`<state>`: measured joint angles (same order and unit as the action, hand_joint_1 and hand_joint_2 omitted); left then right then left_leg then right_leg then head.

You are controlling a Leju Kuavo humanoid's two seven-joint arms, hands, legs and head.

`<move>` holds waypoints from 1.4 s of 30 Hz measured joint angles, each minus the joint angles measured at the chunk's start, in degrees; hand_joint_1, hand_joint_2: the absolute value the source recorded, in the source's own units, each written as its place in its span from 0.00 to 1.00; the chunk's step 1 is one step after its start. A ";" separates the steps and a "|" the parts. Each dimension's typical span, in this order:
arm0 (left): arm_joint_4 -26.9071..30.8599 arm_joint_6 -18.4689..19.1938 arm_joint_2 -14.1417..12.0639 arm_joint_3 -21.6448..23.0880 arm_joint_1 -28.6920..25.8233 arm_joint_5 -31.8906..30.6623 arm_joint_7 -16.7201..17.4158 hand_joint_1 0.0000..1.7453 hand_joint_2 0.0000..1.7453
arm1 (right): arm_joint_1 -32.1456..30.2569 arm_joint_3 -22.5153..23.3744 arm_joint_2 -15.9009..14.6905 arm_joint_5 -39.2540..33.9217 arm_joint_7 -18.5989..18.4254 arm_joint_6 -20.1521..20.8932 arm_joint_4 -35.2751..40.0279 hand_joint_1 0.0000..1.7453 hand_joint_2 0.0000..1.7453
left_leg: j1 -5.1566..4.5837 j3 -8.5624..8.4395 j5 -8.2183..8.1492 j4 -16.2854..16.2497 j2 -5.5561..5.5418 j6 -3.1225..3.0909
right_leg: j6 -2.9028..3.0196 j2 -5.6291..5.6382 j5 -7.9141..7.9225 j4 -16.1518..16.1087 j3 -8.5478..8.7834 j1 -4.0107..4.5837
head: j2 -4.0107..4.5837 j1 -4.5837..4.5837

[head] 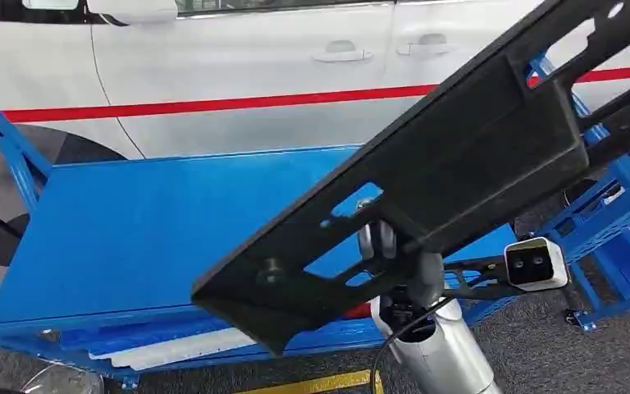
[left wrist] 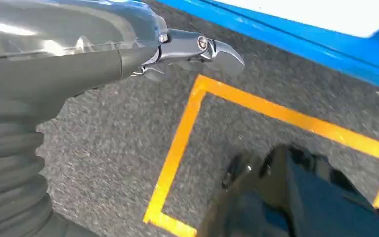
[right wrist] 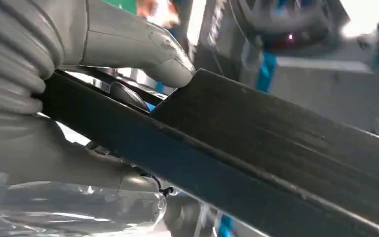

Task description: Take the parts from the cabinet and place them on the table.

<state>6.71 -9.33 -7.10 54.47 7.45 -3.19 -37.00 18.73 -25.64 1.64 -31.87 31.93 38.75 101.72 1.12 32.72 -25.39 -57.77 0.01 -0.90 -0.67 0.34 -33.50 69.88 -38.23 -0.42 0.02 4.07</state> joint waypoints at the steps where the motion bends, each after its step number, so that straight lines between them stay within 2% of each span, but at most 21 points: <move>1: 0.00 -0.28 0.00 -0.02 -0.02 0.09 0.26 0.00 1.00 | 0.00 -1.07 -0.42 -0.33 0.15 0.37 0.00 0.97 1.00 | 0.00 0.13 0.03 -0.03 0.00 -0.03 | -0.16 -0.02 -1.68 4.19 -1.87 -0.13 | 0.00 0.00; 3: 0.00 -0.94 0.02 0.00 -0.07 0.07 0.61 0.00 1.00 | 0.25 -2.82 -1.62 -0.79 1.06 0.87 0.00 0.97 1.00 | 0.05 0.33 0.08 -0.31 -0.05 0.04 | -0.42 -0.06 -1.15 6.34 -2.62 -0.49 | 0.00 0.00; 6: 0.00 -1.70 0.13 0.00 -0.06 0.00 1.29 0.00 1.00 | 1.59 -4.59 -3.04 0.27 2.84 -0.42 0.15 0.97 1.00 | 0.17 0.42 0.01 -0.78 -0.14 0.45 | -0.46 -0.27 5.92 -7.27 4.51 -0.99 | 0.00 0.00; 7: 0.00 -1.90 0.13 0.00 -0.05 0.00 1.57 0.00 1.00 | 2.17 -5.11 -3.75 1.18 3.06 -1.37 0.41 0.97 1.00 | -0.03 0.63 0.05 -0.85 -0.16 0.88 | -0.39 -0.27 5.53 -10.08 5.93 -0.92 | 0.00 0.00; 10: 0.00 -2.56 0.13 0.04 -0.13 0.00 2.21 0.00 1.00 | 2.60 -5.96 -5.31 4.07 3.43 -4.29 0.57 0.97 1.00 | -0.23 1.06 0.71 -0.74 -0.21 2.10 | 0.46 -0.03 6.30 -10.30 5.18 -0.35 | 0.00 0.02; 12: 0.00 -2.97 0.13 0.13 -0.22 0.00 2.69 0.00 1.00 | 2.70 -6.27 -6.14 6.99 3.69 -6.69 0.57 0.97 1.00 | 0.11 1.37 0.53 -0.91 -0.18 2.78 | 1.74 -0.30 7.20 -10.89 4.78 -0.77 | 0.00 0.02; 14: 0.00 -2.91 0.13 0.46 -0.24 0.00 2.93 0.00 1.00 | 2.66 -6.40 -6.64 10.04 3.76 -8.60 0.63 0.97 1.00 | 0.11 3.20 -4.26 -5.64 -0.18 2.82 | 2.52 -0.48 7.80 -10.90 4.06 -0.57 | 0.00 0.02; 17: -0.02 -1.94 0.00 1.60 -0.29 0.00 4.22 0.00 1.00 | 1.78 -6.33 -7.89 18.87 3.78 -14.01 2.45 0.97 1.00 | 0.07 6.77 -10.88 -17.88 -0.17 2.92 | 2.90 -0.67 8.94 -10.80 2.50 0.12 | 0.00 0.02; 19: 0.00 -1.22 -0.28 2.30 -0.34 0.00 5.11 0.00 1.00 | 1.36 -6.38 -8.93 21.70 3.78 -14.93 3.99 0.97 1.00 | -0.05 4.05 -9.57 -15.54 -0.17 2.36 | 3.01 -0.61 9.82 -10.77 1.40 0.69 | 0.00 0.02; 22: -0.02 -0.83 -1.07 3.23 -0.06 0.00 6.73 0.00 1.00 | 0.89 -6.36 -9.68 25.65 3.78 -19.51 6.69 0.97 1.00 | -1.03 -5.80 -5.87 -0.22 -0.17 0.27 | 2.93 -0.53 11.08 -10.74 0.50 1.04 | 0.00 0.02; 24: -0.02 -0.76 -1.31 3.93 0.26 0.02 7.52 0.00 1.00 | 0.62 -6.40 -10.32 27.92 3.80 -21.97 8.00 0.97 1.00 | -1.44 -5.38 -5.02 0.27 0.06 0.57 | 2.05 -0.64 11.85 -10.82 0.25 1.03 | 0.00 0.02; 27: -0.04 -0.57 -1.31 4.79 -0.06 0.00 8.41 0.00 1.00 | 0.10 -7.14 -11.30 30.14 3.80 -24.46 9.57 0.97 1.00 | -1.39 -4.75 -3.11 1.02 0.02 -0.26 | 1.00 -0.65 13.32 -11.39 -0.02 0.98 | 0.00 0.00; 29: -0.04 -0.41 -1.20 5.79 0.22 0.02 8.70 0.00 1.00 | -0.16 -7.78 -12.17 31.19 3.80 -25.47 10.56 0.97 1.00 | -1.03 -3.45 -1.43 1.42 0.54 -1.12 | 0.34 -0.32 7.52 -8.28 -1.41 0.45 | 0.00 0.00; 31: -0.04 -0.39 -1.05 6.34 0.17 0.00 8.92 0.00 1.00 | -0.43 -8.52 -13.04 31.96 3.80 -26.51 11.30 0.97 1.00 | -1.03 -1.67 -0.11 1.35 0.56 -1.03 | -0.25 -0.34 0.94 0.01 -3.34 -0.03 | 0.00 0.00; 33: -0.04 -0.41 -0.96 7.11 0.15 0.00 9.09 0.00 1.00 | -0.90 -9.05 -13.70 32.42 3.80 -27.19 11.87 0.97 1.00 | -0.97 0.30 1.12 1.07 0.60 -0.80 | -0.74 -0.37 -0.11 6.00 -3.83 -0.40 | 0.00 0.00; 34: -0.04 -0.41 -0.85 7.32 0.14 0.00 9.20 0.00 1.00 | -1.07 -9.33 -14.12 32.44 3.80 -27.32 12.17 0.97 1.00 | -0.87 1.32 1.71 0.81 0.63 -0.63 | -0.96 -0.38 1.71 5.79 -2.52 -0.56 | 0.00 0.02; 36: -0.04 -0.41 -0.72 7.71 0.16 0.00 9.22 0.00 1.00 | -1.15 -9.72 -14.64 32.09 3.80 -27.34 12.61 0.97 1.00 | -0.57 3.25 2.61 0.09 0.64 -0.07 | -1.30 -0.41 5.69 -1.08 3.46 -0.87 | 0.00 0.00; 37: -0.04 -0.41 -0.74 7.93 0.21 0.00 9.22 0.00 1.00 | -1.13 -9.88 -14.80 31.69 3.78 -27.23 12.76 0.97 1.00 | -0.54 3.88 2.95 -0.51 0.63 0.26 | -1.44 -0.45 5.37 -6.57 7.66 -1.07 | 0.00 0.02; 38: -0.04 -0.48 -0.79 8.13 0.20 0.00 9.20 0.00 1.00 | -1.08 -9.99 -14.97 31.17 3.80 -26.82 12.96 0.97 1.00 | -0.74 4.50 3.16 -0.87 0.52 0.58 | -1.27 -0.38 2.71 -11.17 10.54 -0.72 | 0.00 0.00; 39: -0.04 -0.55 -0.77 8.31 0.19 0.00 9.09 0.00 1.00 | -1.21 -10.05 -15.15 30.53 3.80 -26.49 13.16 0.97 1.00 | -0.72 4.35 3.56 -0.86 0.53 0.97 | -0.15 -0.06 2.67 -11.46 10.54 -0.43 | 0.00 0.04; 42: -0.13 -0.61 -0.81 8.59 0.09 0.00 8.81 0.00 1.00 | -1.32 -10.18 -16.10 29.25 3.80 -25.75 13.31 0.97 1.00 | -0.62 4.66 5.17 -0.49 0.42 2.19 | 1.23 -0.06 3.80 -11.68 9.46 -0.35 | 0.00 0.04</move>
<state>6.58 -9.94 -7.91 63.06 7.55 -3.19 -28.19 17.41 -35.82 -14.47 -2.62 35.74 13.00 115.03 0.50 37.38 -20.22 -58.26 0.43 1.29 0.56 0.28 -29.70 58.20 -28.77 -0.77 0.02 4.11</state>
